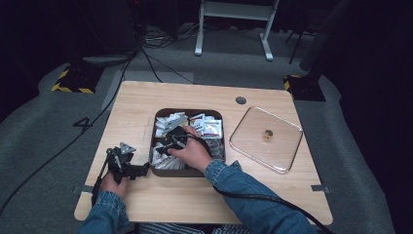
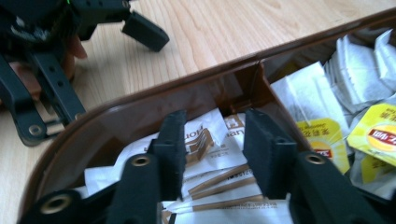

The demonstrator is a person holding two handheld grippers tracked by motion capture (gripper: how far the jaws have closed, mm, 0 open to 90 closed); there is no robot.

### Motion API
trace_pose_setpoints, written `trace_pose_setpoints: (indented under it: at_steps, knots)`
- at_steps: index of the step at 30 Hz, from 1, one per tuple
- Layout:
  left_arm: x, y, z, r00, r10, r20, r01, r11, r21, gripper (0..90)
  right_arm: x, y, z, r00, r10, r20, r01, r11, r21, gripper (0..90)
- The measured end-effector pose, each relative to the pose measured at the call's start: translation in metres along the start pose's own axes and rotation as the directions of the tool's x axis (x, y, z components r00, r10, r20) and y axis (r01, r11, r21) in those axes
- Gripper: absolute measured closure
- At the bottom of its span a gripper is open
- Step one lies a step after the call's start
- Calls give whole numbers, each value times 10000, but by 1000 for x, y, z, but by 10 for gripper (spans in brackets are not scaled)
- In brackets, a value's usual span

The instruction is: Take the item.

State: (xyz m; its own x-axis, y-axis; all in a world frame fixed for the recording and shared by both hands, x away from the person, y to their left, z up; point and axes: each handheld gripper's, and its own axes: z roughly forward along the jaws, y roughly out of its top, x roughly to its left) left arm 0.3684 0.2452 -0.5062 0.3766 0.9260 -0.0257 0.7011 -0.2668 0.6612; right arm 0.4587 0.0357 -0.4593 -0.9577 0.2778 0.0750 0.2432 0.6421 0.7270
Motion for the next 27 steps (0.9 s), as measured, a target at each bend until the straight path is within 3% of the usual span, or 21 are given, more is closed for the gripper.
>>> trace_pose_setpoints:
  at_steps: [8,18,27]
  knots:
    - [0,0,0,10000,13,3,-13,10000,3,0,11,6,0,9963,-865,24,863,9956,371,866]
    - [0,0,0,10000,26,10,-26,10000,6,1,10,6,-15,9981,-612,-108,611,9981,-82,889]
    - [0,0,0,10000,30,31,-30,10000,1,0,9,3,-52,9990,-440,19,440,9964,-730,890]
